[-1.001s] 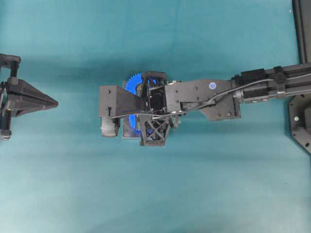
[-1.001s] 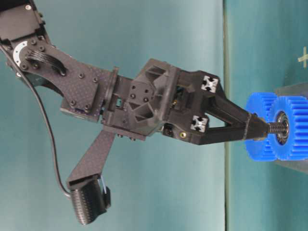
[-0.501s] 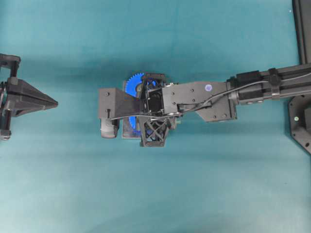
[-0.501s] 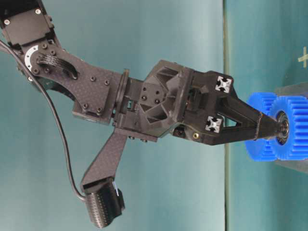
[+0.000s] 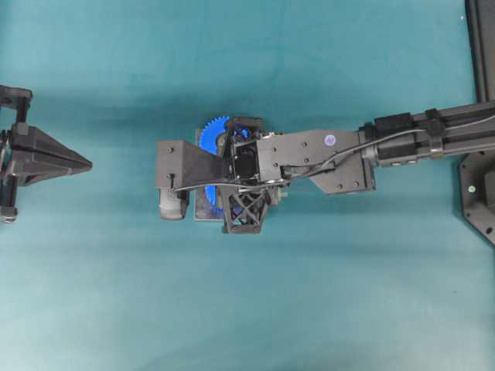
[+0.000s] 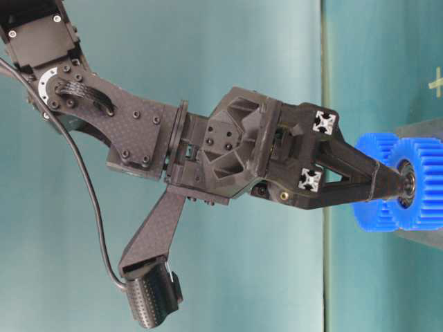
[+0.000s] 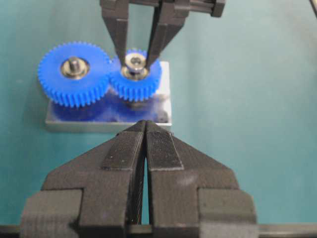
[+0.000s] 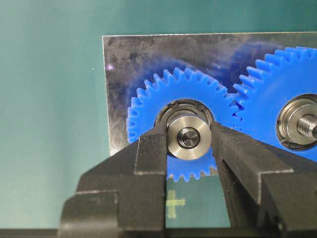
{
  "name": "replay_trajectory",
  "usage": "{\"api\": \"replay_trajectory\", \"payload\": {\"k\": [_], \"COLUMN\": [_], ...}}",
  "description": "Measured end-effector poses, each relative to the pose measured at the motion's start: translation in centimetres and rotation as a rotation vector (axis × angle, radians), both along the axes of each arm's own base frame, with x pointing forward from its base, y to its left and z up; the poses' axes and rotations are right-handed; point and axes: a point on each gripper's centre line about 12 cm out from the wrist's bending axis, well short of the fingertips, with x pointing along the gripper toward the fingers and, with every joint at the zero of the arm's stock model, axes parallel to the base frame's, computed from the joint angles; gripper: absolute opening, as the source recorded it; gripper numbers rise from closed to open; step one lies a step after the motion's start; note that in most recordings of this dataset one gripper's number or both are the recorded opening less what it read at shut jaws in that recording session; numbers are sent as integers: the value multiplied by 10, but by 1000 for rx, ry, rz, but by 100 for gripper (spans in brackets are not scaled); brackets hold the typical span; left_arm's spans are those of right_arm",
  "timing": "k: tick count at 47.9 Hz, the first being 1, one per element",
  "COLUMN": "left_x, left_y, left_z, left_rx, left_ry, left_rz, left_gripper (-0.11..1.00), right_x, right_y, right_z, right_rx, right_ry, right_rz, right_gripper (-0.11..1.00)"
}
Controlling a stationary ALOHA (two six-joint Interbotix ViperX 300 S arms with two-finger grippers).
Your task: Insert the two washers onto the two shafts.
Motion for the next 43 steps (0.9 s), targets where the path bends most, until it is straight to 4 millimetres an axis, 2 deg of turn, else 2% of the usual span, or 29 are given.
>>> {"api": "replay_trajectory", "payload": {"k": [2, 7, 9, 17, 38, 43], "left_x": [0, 0, 0, 0, 0, 0], "left_y": [0, 0, 0, -1, -2, -2], "left_z": [0, 0, 0, 1, 0, 0], "left_rx": [-1, 0, 0, 0, -1, 0], "left_ry": [0, 0, 0, -2, 0, 0], "left_rz": [0, 0, -2, -6, -7, -8], "left_gripper": [1, 1, 1, 1, 1, 1], "right_x": [0, -1, -1, 0, -1, -2], "right_y": [0, -1, -1, -3, -2, -3], "right_z": [1, 0, 0, 0, -1, 10], "right_rx": [0, 0, 1, 2, 1, 3], "right_ry": [-2, 7, 6, 4, 8, -17], "right_rz": [0, -5, -4, -10, -6, -10], "right_gripper": [37, 68, 75, 71, 70, 70]}}
